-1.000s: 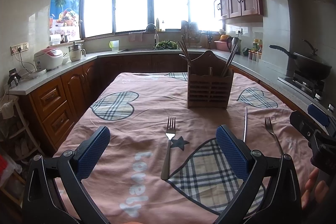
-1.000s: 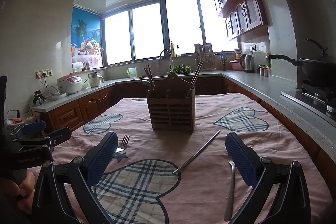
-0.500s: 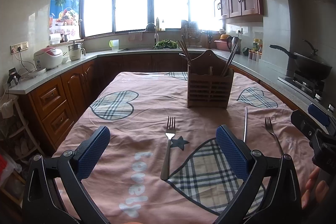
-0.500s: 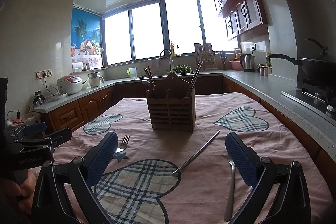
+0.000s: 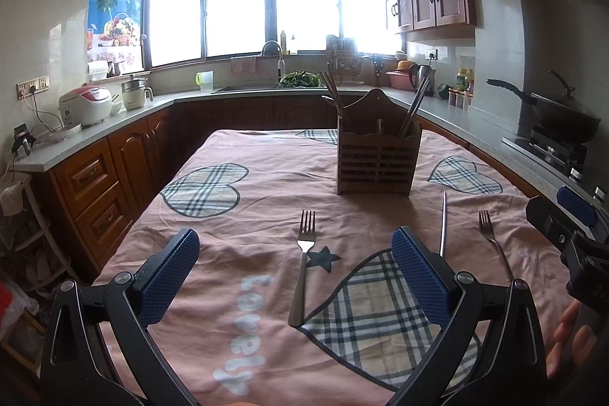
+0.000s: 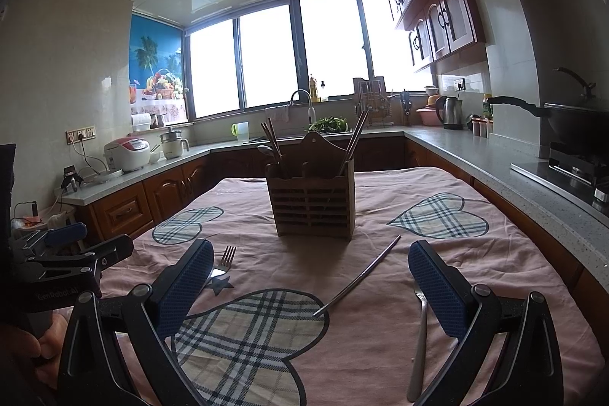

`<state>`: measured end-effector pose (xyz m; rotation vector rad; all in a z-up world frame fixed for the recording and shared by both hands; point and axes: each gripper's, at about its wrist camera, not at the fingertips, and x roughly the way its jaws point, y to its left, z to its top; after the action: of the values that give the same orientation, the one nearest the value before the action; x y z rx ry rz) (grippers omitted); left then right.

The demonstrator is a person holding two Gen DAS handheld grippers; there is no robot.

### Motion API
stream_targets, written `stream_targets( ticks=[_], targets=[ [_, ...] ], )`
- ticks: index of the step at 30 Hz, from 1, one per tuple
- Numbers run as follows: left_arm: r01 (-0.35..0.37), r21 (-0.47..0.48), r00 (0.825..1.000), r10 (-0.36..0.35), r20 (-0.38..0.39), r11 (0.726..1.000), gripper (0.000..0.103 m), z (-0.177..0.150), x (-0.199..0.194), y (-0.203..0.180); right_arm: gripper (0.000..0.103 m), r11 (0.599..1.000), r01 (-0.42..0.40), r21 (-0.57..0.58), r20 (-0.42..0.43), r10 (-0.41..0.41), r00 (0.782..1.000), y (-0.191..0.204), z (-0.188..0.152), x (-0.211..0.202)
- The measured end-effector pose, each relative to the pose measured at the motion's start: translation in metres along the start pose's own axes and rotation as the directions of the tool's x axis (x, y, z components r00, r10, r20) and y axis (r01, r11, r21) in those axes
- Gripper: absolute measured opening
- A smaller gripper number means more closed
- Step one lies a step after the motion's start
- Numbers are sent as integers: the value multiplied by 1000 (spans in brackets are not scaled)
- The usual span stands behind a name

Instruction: Organize utensils

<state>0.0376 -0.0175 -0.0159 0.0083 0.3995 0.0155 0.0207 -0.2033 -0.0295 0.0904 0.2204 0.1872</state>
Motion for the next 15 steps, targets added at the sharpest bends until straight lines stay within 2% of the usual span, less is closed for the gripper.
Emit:
stream_targets(
  ticks=[15],
  targets=[
    [7, 3, 1000, -7, -5, 1000, 103, 0, 2, -2, 103, 1000, -1, 1, -2, 1, 1000, 1, 0, 1]
  ],
)
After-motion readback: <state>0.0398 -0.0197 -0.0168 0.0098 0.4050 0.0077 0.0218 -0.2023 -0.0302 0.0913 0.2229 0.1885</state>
